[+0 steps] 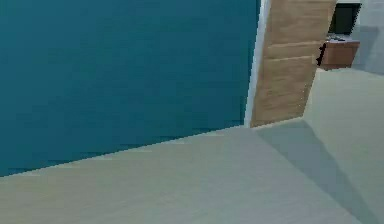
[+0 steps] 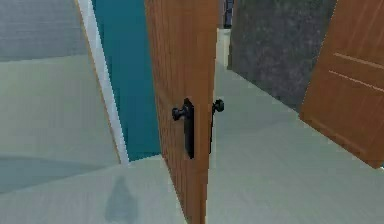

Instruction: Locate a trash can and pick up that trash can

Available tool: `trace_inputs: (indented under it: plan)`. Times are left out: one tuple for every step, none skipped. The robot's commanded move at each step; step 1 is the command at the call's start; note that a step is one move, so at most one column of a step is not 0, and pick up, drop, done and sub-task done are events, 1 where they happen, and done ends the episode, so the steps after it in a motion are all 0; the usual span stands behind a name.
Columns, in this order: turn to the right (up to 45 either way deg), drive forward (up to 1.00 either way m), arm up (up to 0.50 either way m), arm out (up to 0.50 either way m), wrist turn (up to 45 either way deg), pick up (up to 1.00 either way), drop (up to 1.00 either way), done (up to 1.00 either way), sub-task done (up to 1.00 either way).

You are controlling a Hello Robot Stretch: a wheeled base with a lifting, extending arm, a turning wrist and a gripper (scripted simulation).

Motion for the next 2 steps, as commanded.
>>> trace_inputs:
  plan:
    - [36.0,0.0,0.0,0.0,0.0,0.0,0.0,0.0,0.0]
    - [0.0,0.2,0.0,0.0,0.0,0.0,0.0,0.0,0.0]
